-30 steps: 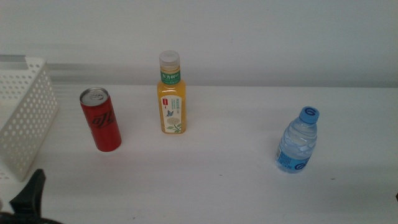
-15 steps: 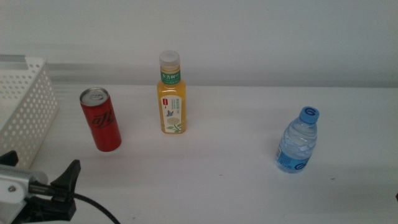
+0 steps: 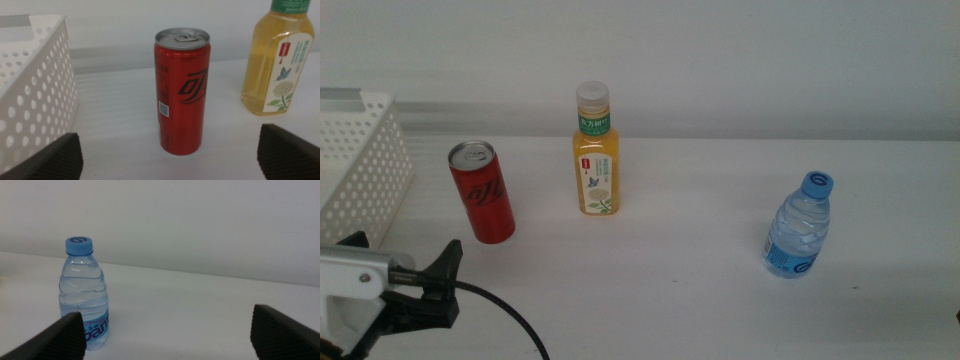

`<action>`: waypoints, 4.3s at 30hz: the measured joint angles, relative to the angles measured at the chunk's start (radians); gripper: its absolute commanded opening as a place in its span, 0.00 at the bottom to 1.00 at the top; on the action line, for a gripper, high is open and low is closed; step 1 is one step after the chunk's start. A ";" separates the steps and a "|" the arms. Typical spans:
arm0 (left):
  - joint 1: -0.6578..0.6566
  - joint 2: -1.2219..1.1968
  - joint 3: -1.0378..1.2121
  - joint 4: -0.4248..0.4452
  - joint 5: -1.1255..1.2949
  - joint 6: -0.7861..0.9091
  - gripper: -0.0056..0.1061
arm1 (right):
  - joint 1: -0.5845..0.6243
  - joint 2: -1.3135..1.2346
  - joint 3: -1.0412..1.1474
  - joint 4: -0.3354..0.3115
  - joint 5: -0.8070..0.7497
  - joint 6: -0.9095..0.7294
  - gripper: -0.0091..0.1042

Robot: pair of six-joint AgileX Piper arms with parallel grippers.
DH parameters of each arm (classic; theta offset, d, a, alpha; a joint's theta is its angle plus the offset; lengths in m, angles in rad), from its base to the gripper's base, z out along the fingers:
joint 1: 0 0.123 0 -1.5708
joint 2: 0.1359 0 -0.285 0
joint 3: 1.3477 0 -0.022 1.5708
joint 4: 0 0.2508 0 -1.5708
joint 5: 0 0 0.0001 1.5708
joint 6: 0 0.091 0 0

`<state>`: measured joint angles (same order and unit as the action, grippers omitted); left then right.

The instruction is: Use arms to grab the bottles and put them into the dustbin to the left of the table.

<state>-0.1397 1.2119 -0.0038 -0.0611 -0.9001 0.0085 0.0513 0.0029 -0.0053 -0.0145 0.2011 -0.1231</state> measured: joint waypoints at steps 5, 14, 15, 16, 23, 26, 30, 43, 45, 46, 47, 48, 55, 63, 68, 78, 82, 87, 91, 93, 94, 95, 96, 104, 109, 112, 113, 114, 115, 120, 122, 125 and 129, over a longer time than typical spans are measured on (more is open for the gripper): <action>0.000 0.075 0.000 0.000 -0.089 -0.002 0.89 | 0.000 0.000 0.000 0.000 0.000 0.000 0.85; 0.000 0.289 -0.002 0.026 -0.273 -0.044 0.89 | 0.000 0.000 0.000 0.000 0.000 0.000 0.85; 0.000 0.314 -0.002 0.030 -0.286 -0.046 0.89 | 0.000 0.000 0.000 0.000 0.000 0.000 0.85; 0.000 0.344 -0.002 0.032 -0.290 -0.053 0.89 | 0.000 0.000 0.000 0.000 0.000 0.000 0.85; 0.000 0.437 -0.002 0.061 -0.297 -0.086 0.89 | 0.000 0.000 0.000 0.000 0.000 0.000 0.85; 0.000 0.437 -0.002 0.061 -0.301 -0.091 0.89 | 0.000 0.000 0.000 0.000 0.000 0.000 0.85; 0.000 0.437 -0.002 0.061 -0.301 -0.102 0.89 | 0.000 0.000 0.000 0.000 0.000 0.000 0.85; 0.000 0.445 -0.092 0.049 -0.288 -0.129 0.89 | 0.000 0.000 0.000 0.000 0.000 0.000 0.85; 0.000 0.445 -0.120 0.041 -0.264 -0.127 0.89 | 0.000 0.000 0.000 0.000 0.000 0.000 0.85; 0.000 0.445 -0.132 0.038 -0.254 -0.127 0.89 | 0.000 0.000 0.000 0.000 0.000 0.000 0.85; 0.000 0.445 -0.138 0.035 -0.245 -0.125 0.89 | 0.000 0.000 0.000 0.000 0.000 0.000 0.85; 0.000 0.445 -0.146 0.031 -0.238 -0.124 0.89 | 0.000 0.000 0.000 0.000 0.000 0.000 0.85; 0.000 0.457 -0.168 0.015 -0.219 -0.119 0.89 | 0.000 0.000 0.000 0.000 0.000 0.000 0.85; 0.000 0.556 -0.216 0.034 -0.248 -0.130 0.89 | 0.000 0.000 0.000 0.000 0.000 0.000 0.85; 0.000 0.590 -0.248 0.034 -0.272 -0.132 0.89 | 0.000 0.000 0.000 0.000 0.000 0.000 0.85; 0.000 0.645 -0.308 0.034 -0.274 -0.139 0.89 | 0.000 0.000 0.000 0.000 0.000 0.000 0.85; 0.000 0.649 -0.336 0.034 -0.262 -0.141 0.89 | 0.000 0.000 0.000 0.000 0.000 0.000 0.85; 0.000 0.650 -0.365 0.034 -0.236 -0.141 0.89 | 0.000 0.000 0.000 0.000 0.000 0.000 0.85; 0.000 0.650 -0.372 0.037 -0.229 -0.143 0.89 | 0.000 0.000 0.000 0.000 0.000 0.000 0.85; 0.000 0.658 -0.376 0.037 -0.229 -0.150 0.89 | 0.000 0.000 0.000 0.000 0.000 0.000 0.85; 0.000 0.663 -0.378 0.039 -0.229 -0.154 0.89 | 0.000 0.000 0.000 0.000 0.000 0.000 0.85; 0.000 0.672 -0.383 0.041 -0.229 -0.157 0.89 | 0.000 0.000 0.000 0.000 0.000 0.000 0.85; 0.000 0.683 -0.385 0.043 -0.229 -0.160 0.89 | 0.000 0.000 0.000 0.000 0.000 0.000 0.85; 0.000 0.719 -0.427 0.061 -0.228 -0.164 0.89 | 0.000 0.000 0.000 0.000 0.000 0.000 0.85; 0.000 0.720 -0.457 0.061 -0.192 -0.164 0.89 | 0.000 0.000 0.000 0.000 0.000 0.000 0.85; 0.000 0.720 -0.477 0.055 -0.168 -0.164 0.89 | 0.000 0.000 0.000 0.000 0.000 0.000 0.85; 0.000 0.720 -0.484 0.053 -0.159 -0.164 0.89 | 0.000 0.000 0.000 0.000 0.000 0.000 0.85; 0.000 0.720 -0.490 0.053 -0.150 -0.164 0.89 | 0.000 0.000 0.000 0.000 0.000 0.000 0.85; 0.000 0.720 -0.496 0.053 -0.142 -0.164 0.89 | 0.000 0.000 0.000 0.000 0.000 0.000 0.85; 0.000 0.744 -0.523 0.053 -0.133 -0.172 0.89 | 0.000 0.000 0.000 0.000 0.000 0.000 0.85; 0.000 0.764 -0.523 0.053 -0.145 -0.176 0.89 | 0.000 0.000 0.000 0.000 0.000 0.000 0.85; 0.000 0.790 -0.523 0.053 -0.173 -0.180 0.89 | 0.000 0.000 0.000 0.000 0.000 0.000 0.85; 0.000 0.806 -0.523 0.053 -0.194 -0.183 0.89 | 0.000 0.000 0.000 0.000 0.000 0.000 0.85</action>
<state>-0.1397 2.0178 -0.5265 -0.0083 -1.0939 -0.1744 0.0513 0.0029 -0.0053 -0.0145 0.2011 -0.1231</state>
